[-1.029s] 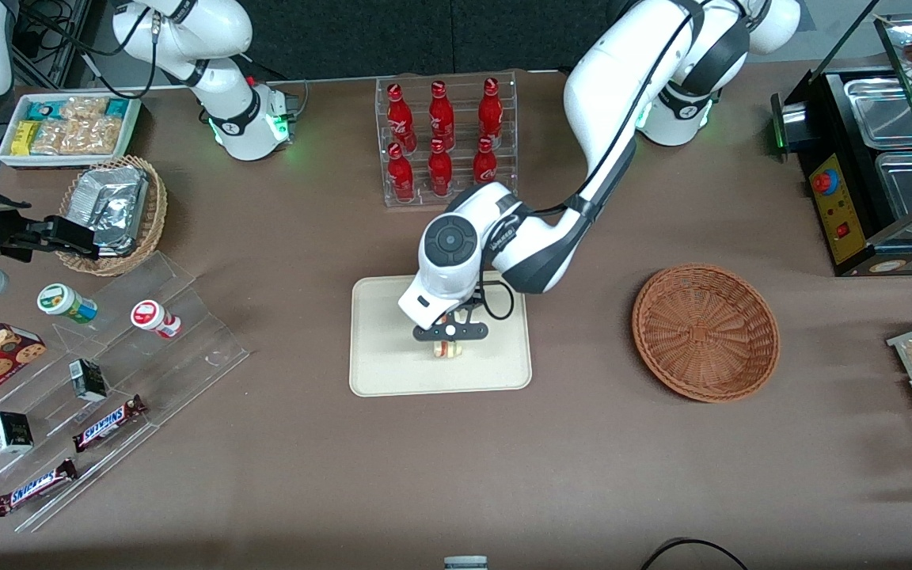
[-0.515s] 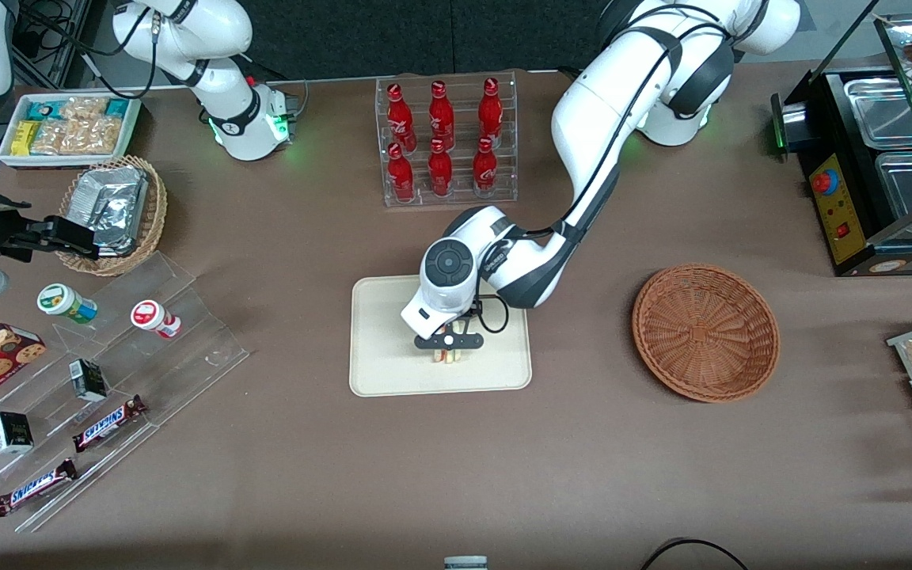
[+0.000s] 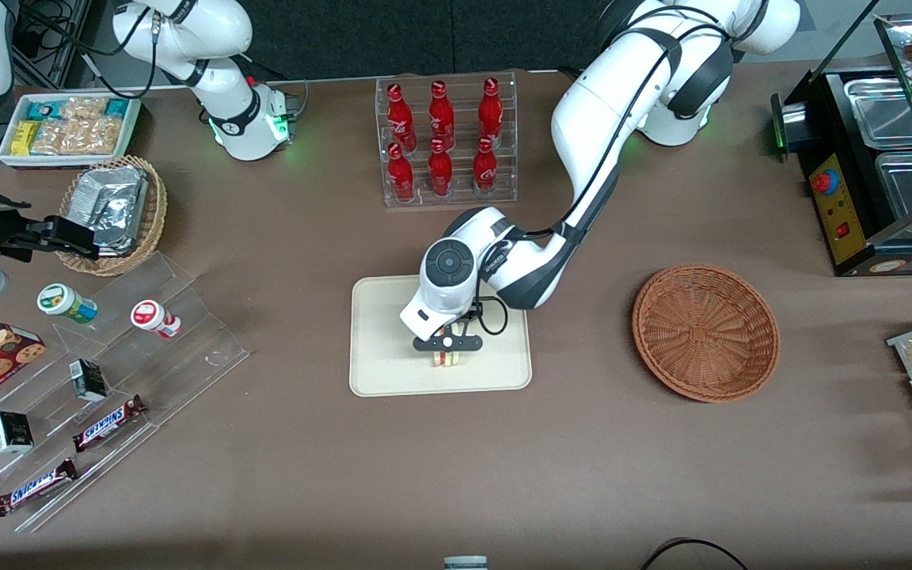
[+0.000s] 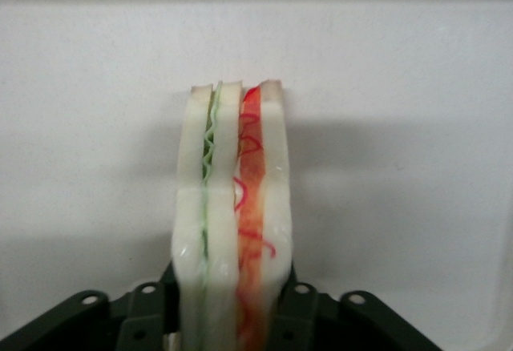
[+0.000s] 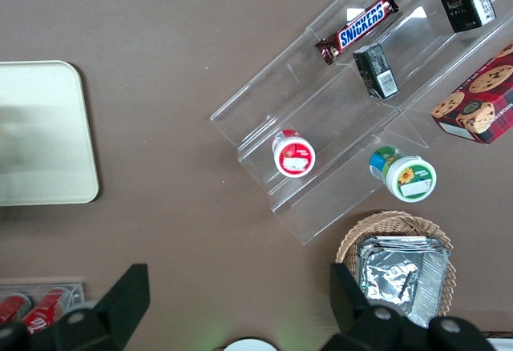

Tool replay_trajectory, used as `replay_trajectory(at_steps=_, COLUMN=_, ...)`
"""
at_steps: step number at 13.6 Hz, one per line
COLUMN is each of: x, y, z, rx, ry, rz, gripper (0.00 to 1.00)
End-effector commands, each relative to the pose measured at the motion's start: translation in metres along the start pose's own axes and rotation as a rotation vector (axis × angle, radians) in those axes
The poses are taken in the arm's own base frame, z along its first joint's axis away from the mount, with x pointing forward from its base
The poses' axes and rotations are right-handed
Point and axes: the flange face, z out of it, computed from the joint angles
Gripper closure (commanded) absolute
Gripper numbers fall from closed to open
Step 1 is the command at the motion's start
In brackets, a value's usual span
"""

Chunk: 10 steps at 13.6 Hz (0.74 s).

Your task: Place sandwich from basket to tray

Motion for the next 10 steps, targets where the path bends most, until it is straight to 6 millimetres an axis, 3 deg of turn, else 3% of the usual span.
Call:
replay_trajectory(at_steps=1, x=0.006, y=-0.012, z=-0.042, rx=0.037, ry=-0.015, rz=-0.012, gripper=0.0)
replay_trajectory(at_steps=3, x=0.014, y=-0.03, z=-0.085, rx=0.06, ry=-0.03, rz=-0.031, gripper=0.0)
replay_trajectory(at_steps=6, x=0.024, y=-0.098, z=-0.158, rx=0.05, ry=-0.149, rz=-0.041, gripper=0.01)
replay_trajectory(at_steps=8, x=0.025, y=-0.157, z=-0.187, rx=0.012, ry=-0.195, rz=0.018, gripper=0.01)
replay_trajectory(at_steps=10, x=0.021, y=-0.206, z=-0.202, rx=0.026, ry=-0.196, rz=0.04, gripper=0.01)
